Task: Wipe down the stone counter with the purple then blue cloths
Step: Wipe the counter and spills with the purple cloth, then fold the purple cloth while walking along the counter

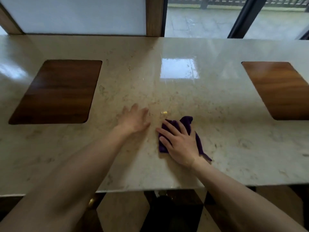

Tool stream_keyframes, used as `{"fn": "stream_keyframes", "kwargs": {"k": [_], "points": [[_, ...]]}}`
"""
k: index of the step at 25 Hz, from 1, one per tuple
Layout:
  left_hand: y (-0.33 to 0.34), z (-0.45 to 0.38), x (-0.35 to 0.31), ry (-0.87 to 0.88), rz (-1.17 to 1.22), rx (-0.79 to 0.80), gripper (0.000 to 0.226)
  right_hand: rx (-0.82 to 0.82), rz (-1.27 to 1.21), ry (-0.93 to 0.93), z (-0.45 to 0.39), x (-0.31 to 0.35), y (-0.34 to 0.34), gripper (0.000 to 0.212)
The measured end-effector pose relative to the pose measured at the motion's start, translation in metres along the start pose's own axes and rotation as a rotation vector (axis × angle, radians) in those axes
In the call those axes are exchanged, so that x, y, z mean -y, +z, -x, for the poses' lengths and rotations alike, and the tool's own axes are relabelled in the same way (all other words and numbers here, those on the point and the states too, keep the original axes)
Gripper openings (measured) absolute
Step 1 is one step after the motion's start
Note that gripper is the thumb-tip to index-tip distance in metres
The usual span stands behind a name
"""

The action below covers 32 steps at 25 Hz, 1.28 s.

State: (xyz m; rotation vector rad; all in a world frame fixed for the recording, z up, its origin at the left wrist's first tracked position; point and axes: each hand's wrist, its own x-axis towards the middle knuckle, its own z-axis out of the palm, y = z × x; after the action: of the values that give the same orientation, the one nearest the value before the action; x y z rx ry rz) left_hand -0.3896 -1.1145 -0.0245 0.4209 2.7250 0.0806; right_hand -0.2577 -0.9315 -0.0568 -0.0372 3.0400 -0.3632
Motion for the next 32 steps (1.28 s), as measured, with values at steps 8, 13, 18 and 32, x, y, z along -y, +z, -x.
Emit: {"fn": "stream_keyframes", "kwargs": {"k": [8, 13, 18, 32], "points": [[0.051, 0.126, -0.014, 0.069, 0.032, -0.003, 0.068, 0.028, 0.065, 0.068, 0.113, 0.031, 0.013, 0.05], [0.066, 0.166, -0.035, 0.275, 0.131, -0.051, 0.052, 0.067, 0.027, 0.08, 0.115, 0.033, 0.003, 0.055], [0.059, 0.164, -0.064, 0.228, 0.28, -0.123, 0.037, 0.066, -0.168, 0.205, 0.101, 0.008, -0.024, 0.076], [0.039, 0.147, -0.112, -0.136, 0.882, 0.052, 0.014, 0.045, -0.556, 0.46, 0.118, -0.03, -0.058, 0.021]]}}
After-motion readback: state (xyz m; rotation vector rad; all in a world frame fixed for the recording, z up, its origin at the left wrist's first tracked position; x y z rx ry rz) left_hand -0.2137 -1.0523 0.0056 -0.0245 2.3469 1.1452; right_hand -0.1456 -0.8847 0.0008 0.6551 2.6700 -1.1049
